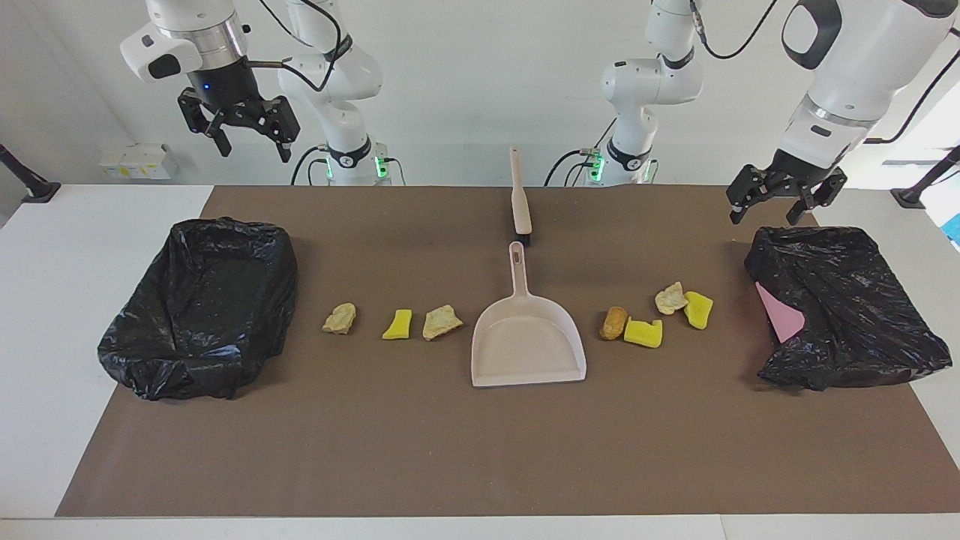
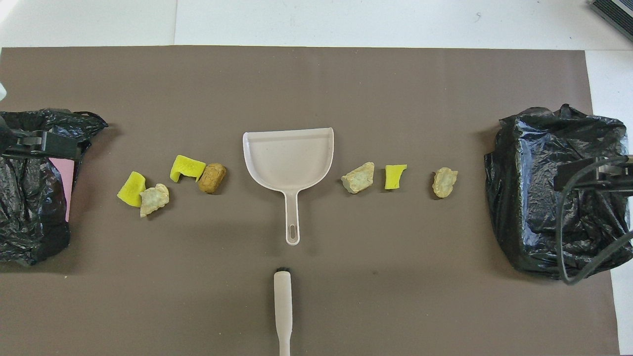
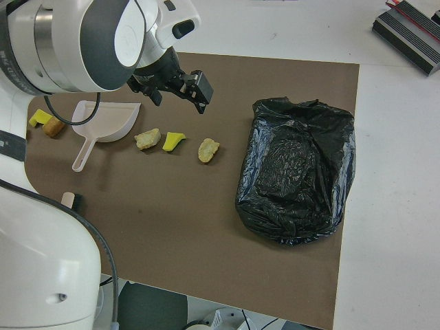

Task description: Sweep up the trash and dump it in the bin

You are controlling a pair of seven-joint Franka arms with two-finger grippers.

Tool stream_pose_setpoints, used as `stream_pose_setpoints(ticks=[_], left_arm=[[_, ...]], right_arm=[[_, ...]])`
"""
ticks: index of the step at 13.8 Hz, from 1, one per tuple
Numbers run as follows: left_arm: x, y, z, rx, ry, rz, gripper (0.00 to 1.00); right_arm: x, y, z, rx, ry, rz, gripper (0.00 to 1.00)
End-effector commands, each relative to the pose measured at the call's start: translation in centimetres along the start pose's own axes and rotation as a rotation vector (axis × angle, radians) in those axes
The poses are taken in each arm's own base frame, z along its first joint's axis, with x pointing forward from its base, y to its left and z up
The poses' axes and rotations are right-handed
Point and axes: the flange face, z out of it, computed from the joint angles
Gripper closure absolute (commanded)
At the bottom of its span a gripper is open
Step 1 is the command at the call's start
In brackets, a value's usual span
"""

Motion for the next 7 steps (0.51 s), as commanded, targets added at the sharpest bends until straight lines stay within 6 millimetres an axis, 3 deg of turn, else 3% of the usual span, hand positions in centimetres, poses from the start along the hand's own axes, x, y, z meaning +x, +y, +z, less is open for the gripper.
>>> stream_pose_setpoints(ticks=[1,7], left_arm=[[-0.35,-0.18,-0.14,-0.011,-0.005,0.001,0.0],[-0.35,-0.18,-0.14,-0.011,-0.005,0.001,0.0]], right_arm=[[-0.85,0.45,0.21,0.024,-0.026,-0.019,0.0],[-0.57,0.27,0.03,0.031,-0.01,-0.022,0.0]])
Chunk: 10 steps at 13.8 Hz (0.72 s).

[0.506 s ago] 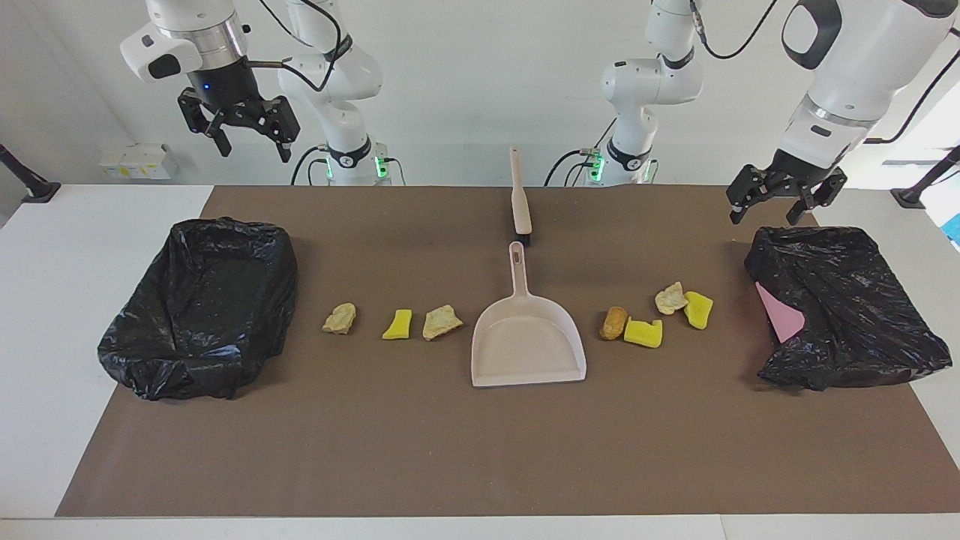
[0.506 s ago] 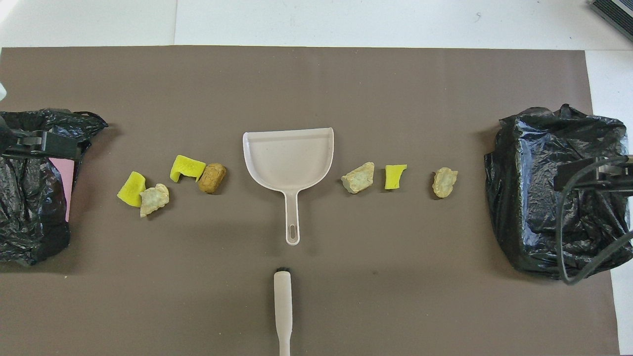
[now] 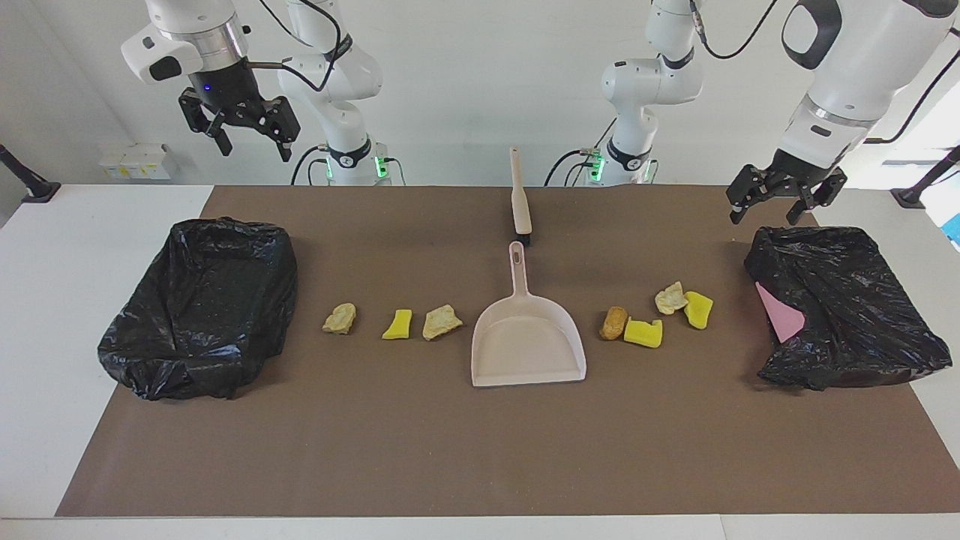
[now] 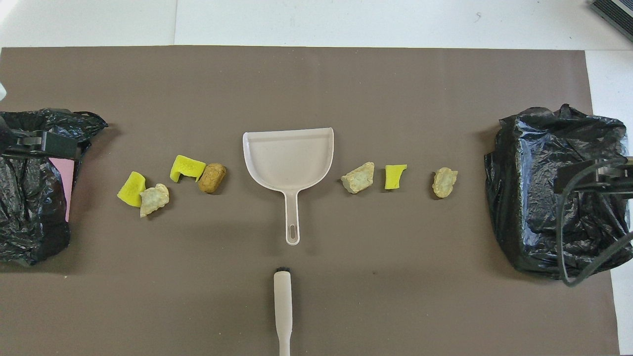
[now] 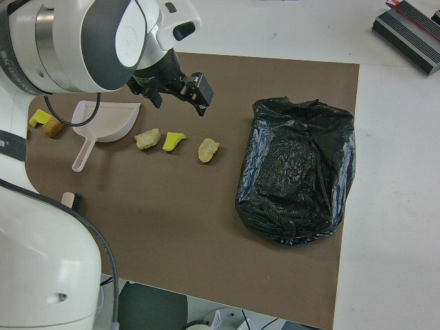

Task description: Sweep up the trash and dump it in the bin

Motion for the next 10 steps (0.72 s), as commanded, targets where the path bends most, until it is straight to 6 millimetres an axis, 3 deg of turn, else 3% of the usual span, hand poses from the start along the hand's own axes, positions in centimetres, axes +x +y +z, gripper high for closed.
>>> stream_pose_setpoints(ticks=[1,8,10], left_arm=[[-0.4,-0.2,-0.1,-0.011,-0.005,0.001,0.0],[-0.4,-0.2,-0.1,-0.011,-0.005,0.001,0.0],[-1.1,1.0,0.0,-0.013,-0.055,0.027,0.0]], right_arm=[[-0.6,0.2,-0.1,0.032,-0.002,-0.025,0.0],[-0.8,-0.2,-0.1,0.032,-0.011,-0.041,0.0],[-0.7,0.2,0.0,0.035,-0.01,-0.025,0.0]])
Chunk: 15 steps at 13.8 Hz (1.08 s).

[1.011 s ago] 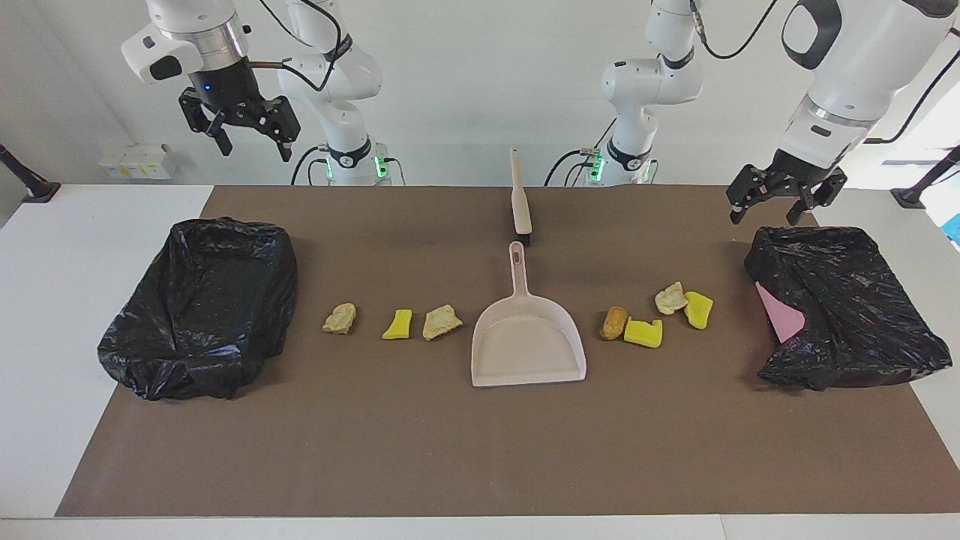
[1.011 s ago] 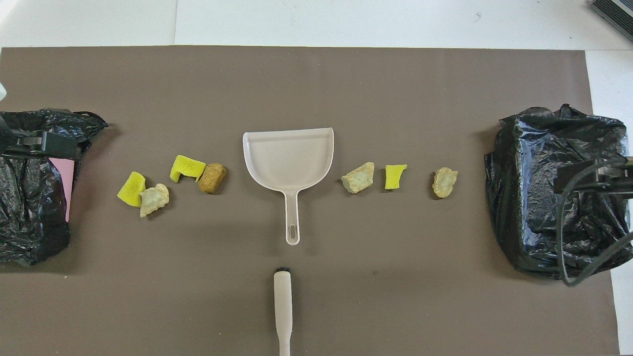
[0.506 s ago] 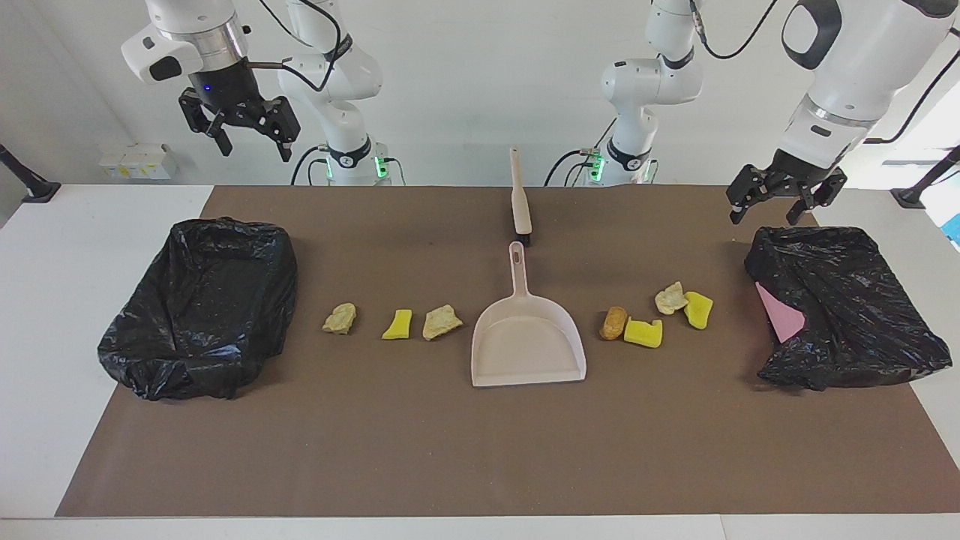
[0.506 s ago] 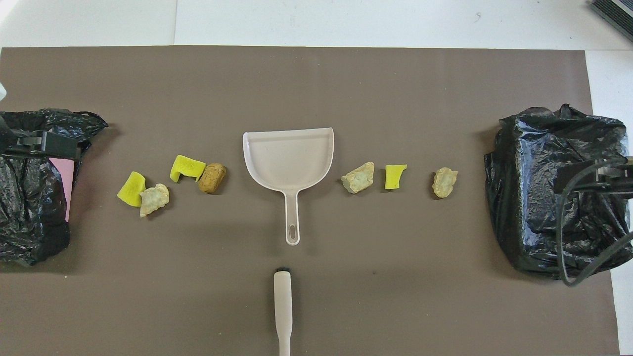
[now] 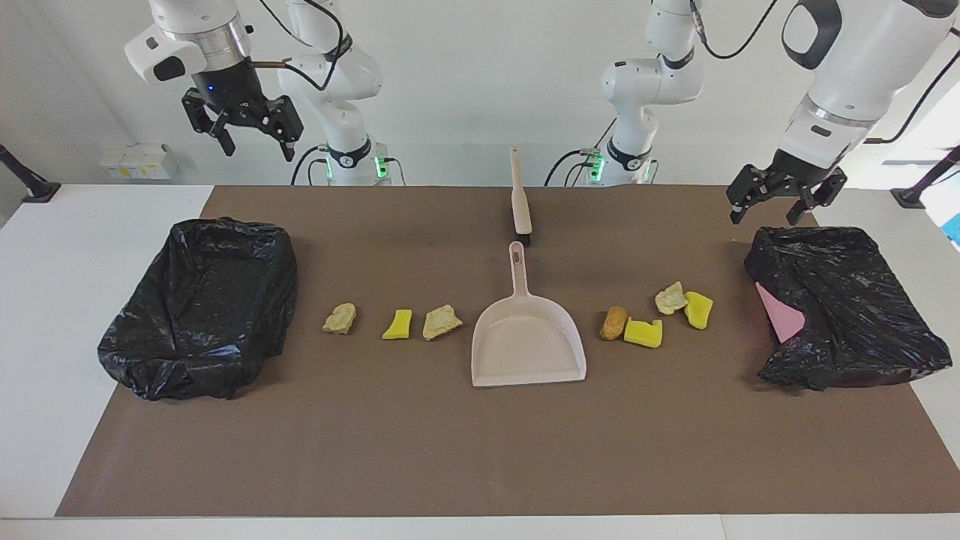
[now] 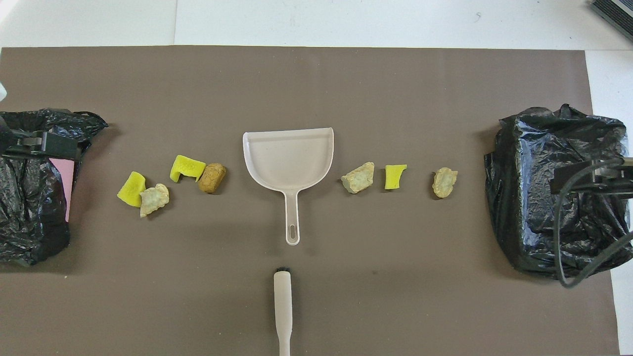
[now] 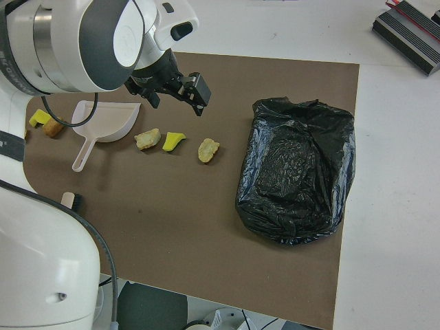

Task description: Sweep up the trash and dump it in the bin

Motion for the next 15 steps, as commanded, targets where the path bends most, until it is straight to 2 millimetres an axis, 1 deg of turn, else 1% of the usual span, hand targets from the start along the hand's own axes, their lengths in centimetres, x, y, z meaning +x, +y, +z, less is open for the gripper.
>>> stream_pose_setpoints(ticks=[1,2,4,5,6,7,8,9,10,11,13,14,15], left_arm=[[-1.1,1.7,0.0,-0.012,-0.05,0.039,0.0],[-1.3,2.7,0.3,-0.013,-0.062,0.059,0.0],[-1.8,4.8,1.6,-0.016,-0.089,0.1,0.0],[-2.2,6.4,2.9,-0.018,-0.113,0.128,0.0],[-3.1,7.9,3.8,-0.025,-0.135,0.155,0.0],[-4.6,10.1,4.9,-0.029,-0.161,0.193,0.0],[-6.0,11.7,6.1,-0.05,-0.179,0.218,0.0],[-7.8,13.4,6.6,-0.067,-0.177,0.24,0.0],[-9.6,15.6,7.1,-0.067,-0.165,0.286,0.0],[-11.2,17.5,7.7,-0.065,-0.156,0.323,0.0],[-13.8,20.7,8.6,-0.059,-0.15,0.35,0.0],[-15.0,22.1,9.0,-0.053,-0.158,0.337,0.0],[-16.3,23.6,9.7,-0.047,-0.164,0.334,0.0]], right_arm=[[-0.6,0.8,0.0,0.035,-0.009,-0.014,0.0],[-0.6,0.8,0.0,0.038,-0.008,-0.012,0.0],[-0.5,0.6,0.3,0.038,-0.009,-0.013,0.0],[-0.4,0.5,0.5,0.038,-0.003,-0.013,0.0],[-0.4,0.2,0.5,0.038,-0.002,-0.017,0.0],[-0.4,-0.1,0.6,0.038,-0.001,-0.023,0.0],[-0.5,-0.8,1.0,0.035,-0.004,-0.032,0.0],[-0.5,-1.3,1.8,0.034,-0.005,-0.038,0.0],[-0.7,-3.0,2.8,0.034,-0.004,-0.055,0.0],[-0.8,-4.4,3.6,0.035,0.007,-0.053,0.0],[-1.3,-7.7,5.1,0.039,0.024,-0.057,0.0],[-1.4,-8.9,5.9,0.04,0.024,-0.078,0.0],[-1.7,-10.3,7.2,0.046,0.011,-0.098,0.0]])
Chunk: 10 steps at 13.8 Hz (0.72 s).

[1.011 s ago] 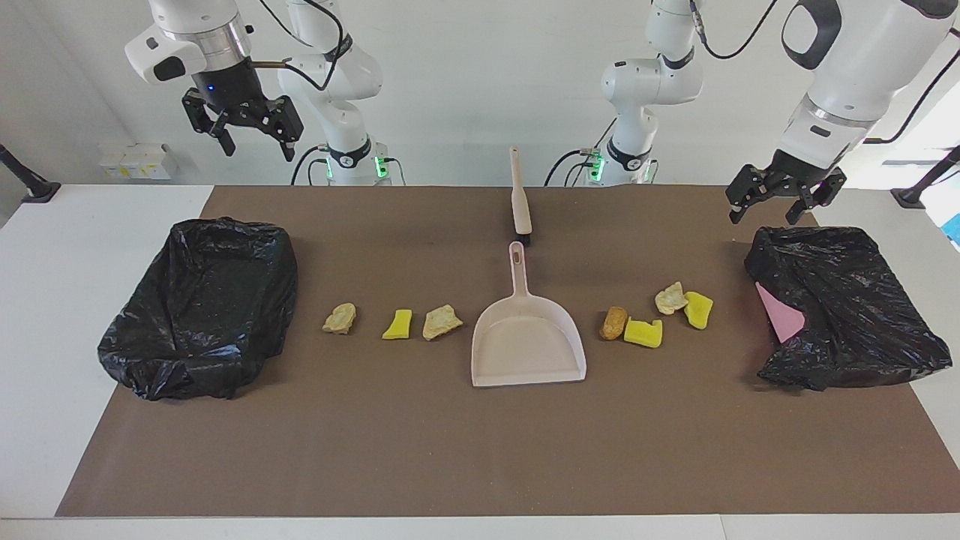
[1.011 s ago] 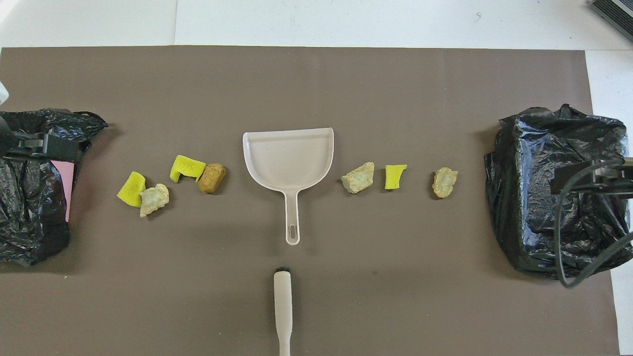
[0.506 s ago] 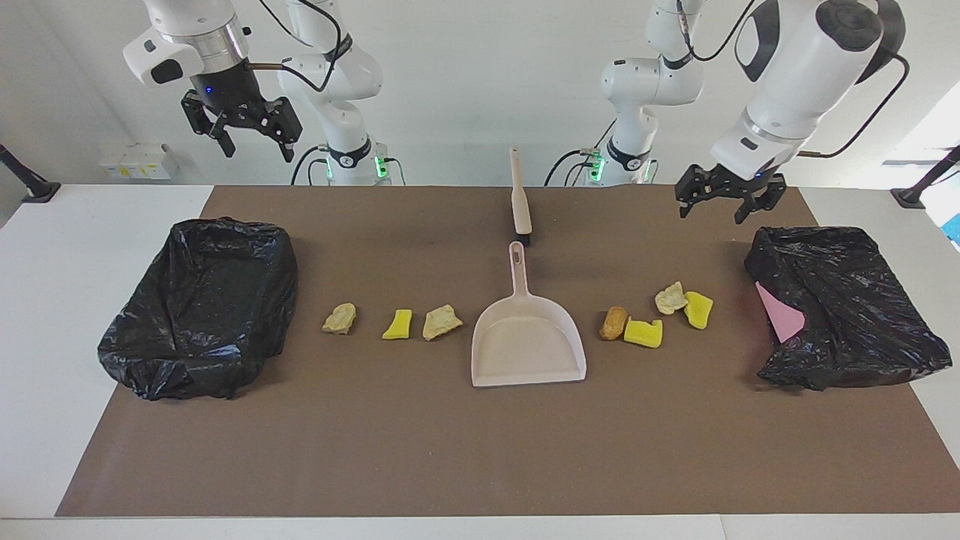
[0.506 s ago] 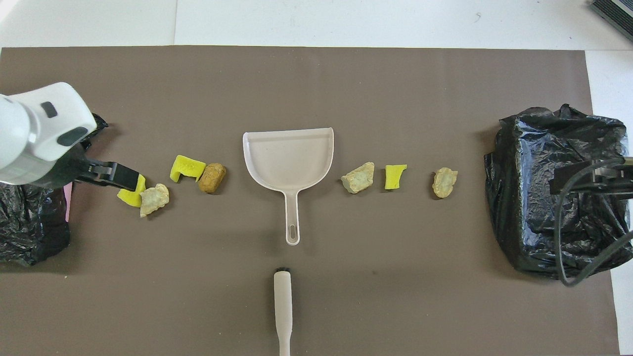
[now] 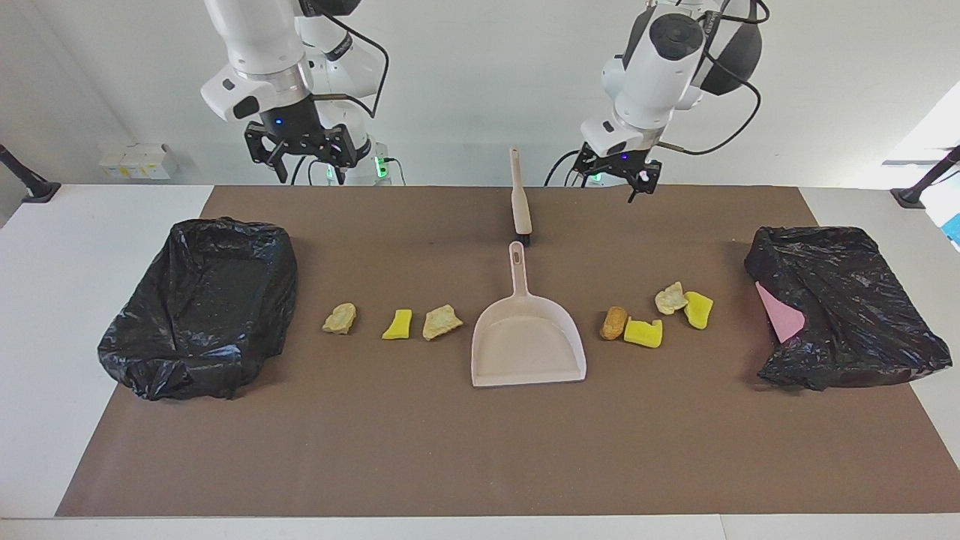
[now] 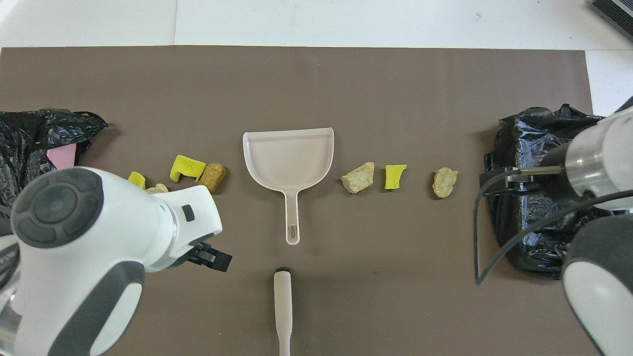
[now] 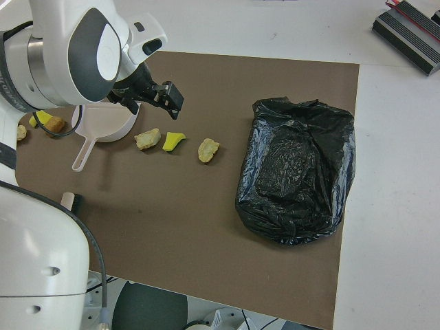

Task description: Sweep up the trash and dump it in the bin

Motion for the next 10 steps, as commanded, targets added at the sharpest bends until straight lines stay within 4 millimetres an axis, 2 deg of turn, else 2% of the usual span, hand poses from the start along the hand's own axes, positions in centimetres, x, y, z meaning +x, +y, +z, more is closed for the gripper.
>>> stream_pose_setpoints(ticks=[1,2,5,7,9,10], left_arm=[[-2.7,3.5,2.5,0.0,0.014,-0.006,0.0],[-3.7,4.6,3.7,0.002,0.026,0.013,0.0],[-6.9,8.2,6.9,0.007,0.045,-0.021,0.0],[-8.7,10.8,9.0,0.018,0.035,-0.007,0.0],[-11.3,14.4,12.6,0.02,0.055,-0.044,0.0],[-12.6,16.0,14.3,0.02,0.063,-0.05,0.0]], right_arm=[[-1.4,-2.8,2.9,0.048,0.002,-0.033,0.0],[-1.4,-3.9,4.0,0.051,0.016,-0.049,0.0],[-1.9,-9.2,9.2,0.072,0.071,-0.087,0.0],[-2.2,-14.2,13.2,0.067,0.045,-0.087,0.0],[-2.1,-18.6,17.0,0.085,0.064,-0.106,0.0],[-1.9,-19.7,18.0,0.092,0.073,-0.074,0.0]])
